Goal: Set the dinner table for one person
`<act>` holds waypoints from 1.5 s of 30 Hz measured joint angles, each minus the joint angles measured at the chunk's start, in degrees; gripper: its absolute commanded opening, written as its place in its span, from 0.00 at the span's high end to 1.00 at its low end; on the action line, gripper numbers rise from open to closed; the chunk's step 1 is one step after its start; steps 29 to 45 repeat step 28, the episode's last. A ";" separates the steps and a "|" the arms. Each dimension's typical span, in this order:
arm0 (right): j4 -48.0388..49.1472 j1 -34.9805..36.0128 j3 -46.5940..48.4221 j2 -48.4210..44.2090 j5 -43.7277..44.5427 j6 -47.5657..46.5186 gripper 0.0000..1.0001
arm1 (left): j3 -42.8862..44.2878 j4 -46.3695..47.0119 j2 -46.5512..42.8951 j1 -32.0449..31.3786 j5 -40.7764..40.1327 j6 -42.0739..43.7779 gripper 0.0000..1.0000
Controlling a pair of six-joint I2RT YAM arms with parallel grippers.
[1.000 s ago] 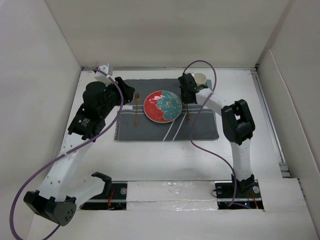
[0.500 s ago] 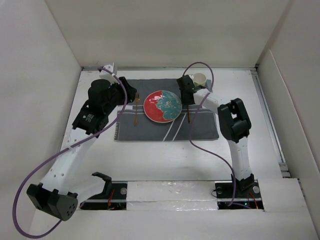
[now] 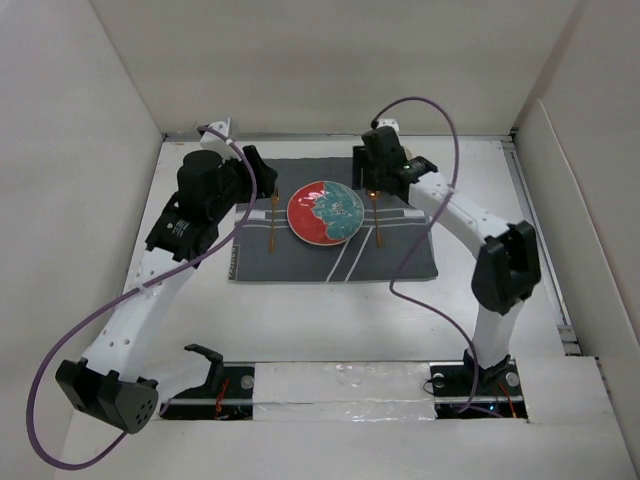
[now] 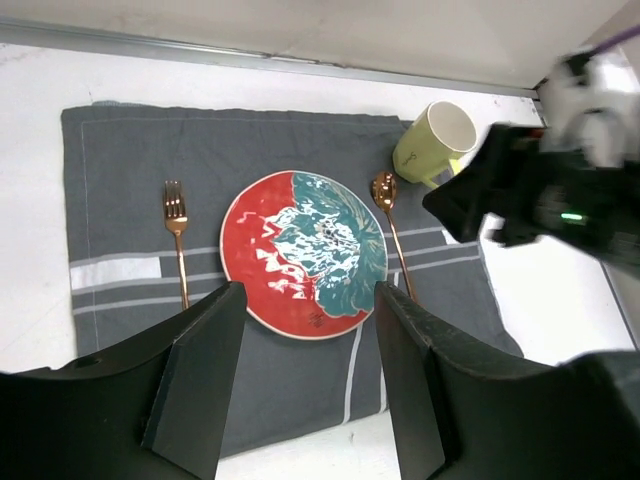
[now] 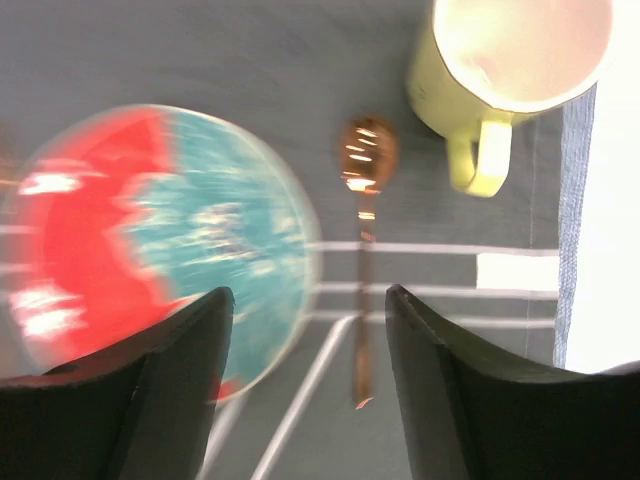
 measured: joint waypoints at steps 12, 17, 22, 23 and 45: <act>9.27 -2.84 -9.27 -43.04 -4.72 2.89 0.00 | 14.62 -3.10 3.78 -0.07 -3.76 -3.32 0.36; 17.03 -8.68 -15.56 -62.75 2.34 3.45 0.00 | 17.81 -1.49 -3.63 -0.04 -15.37 -2.43 0.23; 18.32 -14.21 -16.11 -67.01 5.22 3.52 0.00 | 16.31 0.37 -12.57 -0.02 -25.18 -0.59 0.21; 17.77 -15.23 -16.85 -66.14 4.83 3.76 0.00 | 15.72 0.42 -13.92 -0.02 -26.34 -0.48 0.20; 13.84 -18.32 -19.96 -60.65 1.25 5.01 0.00 | 11.65 -1.07 -14.47 -0.02 -28.28 -0.72 0.17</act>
